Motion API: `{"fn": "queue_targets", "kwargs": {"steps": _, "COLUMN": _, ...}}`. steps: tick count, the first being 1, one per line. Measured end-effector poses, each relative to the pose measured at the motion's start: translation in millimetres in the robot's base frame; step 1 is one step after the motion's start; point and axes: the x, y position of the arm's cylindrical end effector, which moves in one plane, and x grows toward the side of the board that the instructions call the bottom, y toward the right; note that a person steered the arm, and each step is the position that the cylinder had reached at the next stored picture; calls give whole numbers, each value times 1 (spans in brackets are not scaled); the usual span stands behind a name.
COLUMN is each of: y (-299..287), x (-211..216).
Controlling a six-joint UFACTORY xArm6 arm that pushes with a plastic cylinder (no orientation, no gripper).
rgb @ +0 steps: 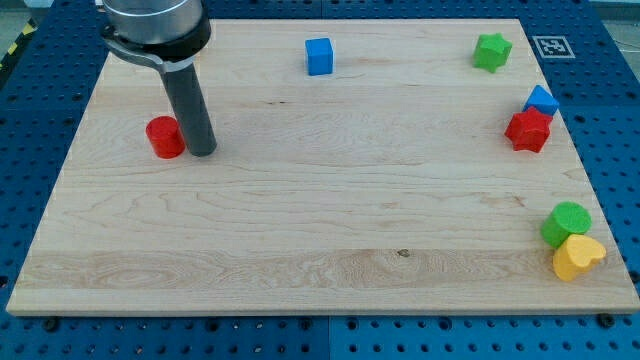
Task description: Place the arm below the green star
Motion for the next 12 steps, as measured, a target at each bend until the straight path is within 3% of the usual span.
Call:
{"fn": "queue_targets", "kwargs": {"steps": 2, "y": 45, "x": -21}}
{"fn": "queue_targets", "kwargs": {"steps": 3, "y": 117, "x": -49}}
{"fn": "queue_targets", "kwargs": {"steps": 6, "y": 167, "x": -38}}
{"fn": "queue_targets", "kwargs": {"steps": 10, "y": 349, "x": -126}}
{"fn": "queue_targets", "kwargs": {"steps": 11, "y": 410, "x": -121}}
{"fn": "queue_targets", "kwargs": {"steps": 12, "y": 437, "x": -84}}
